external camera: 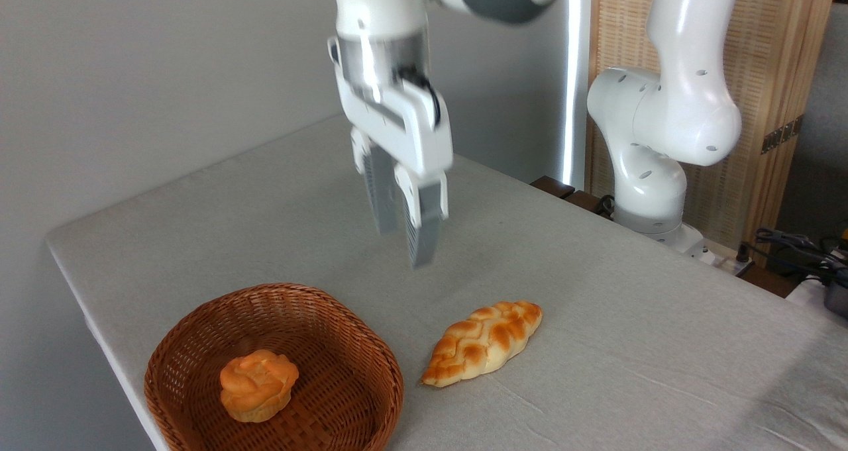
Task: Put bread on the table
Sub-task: 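Open the gripper and raise it away from the croissant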
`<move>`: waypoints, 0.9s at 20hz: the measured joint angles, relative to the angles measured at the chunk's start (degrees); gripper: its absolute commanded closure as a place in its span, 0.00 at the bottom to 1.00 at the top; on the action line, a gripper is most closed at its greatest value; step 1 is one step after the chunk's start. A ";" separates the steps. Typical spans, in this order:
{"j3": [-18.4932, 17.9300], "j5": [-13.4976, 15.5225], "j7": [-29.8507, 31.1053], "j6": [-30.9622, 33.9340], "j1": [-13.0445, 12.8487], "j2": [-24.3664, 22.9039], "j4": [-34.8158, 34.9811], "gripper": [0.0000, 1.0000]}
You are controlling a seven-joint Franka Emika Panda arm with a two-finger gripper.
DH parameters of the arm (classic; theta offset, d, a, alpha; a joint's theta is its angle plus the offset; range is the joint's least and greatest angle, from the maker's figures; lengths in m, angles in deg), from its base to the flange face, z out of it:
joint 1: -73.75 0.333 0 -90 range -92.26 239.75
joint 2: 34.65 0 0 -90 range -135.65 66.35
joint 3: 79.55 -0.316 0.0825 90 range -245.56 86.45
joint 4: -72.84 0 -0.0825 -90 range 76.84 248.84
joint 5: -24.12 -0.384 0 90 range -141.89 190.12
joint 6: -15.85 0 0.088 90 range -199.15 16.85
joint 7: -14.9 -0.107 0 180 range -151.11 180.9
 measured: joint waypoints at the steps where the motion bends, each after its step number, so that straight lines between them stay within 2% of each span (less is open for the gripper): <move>1: -0.01 0.81 0.52 1.67 0.14 0.20 -2.52 0.00; 5: -0.02 2.56 3.33 6.91 0.98 3.79 -11.88 0.00; 8: 0.05 3.84 5.09 10.47 1.27 9.11 -18.20 0.00; 10: 1.23 4.26 5.19 12.39 2.54 12.19 -21.53 0.00; 13: 3.14 4.30 5.19 13.20 4.33 14.73 -23.89 0.00; 18: 3.16 4.30 5.19 13.61 4.91 14.98 -24.70 0.00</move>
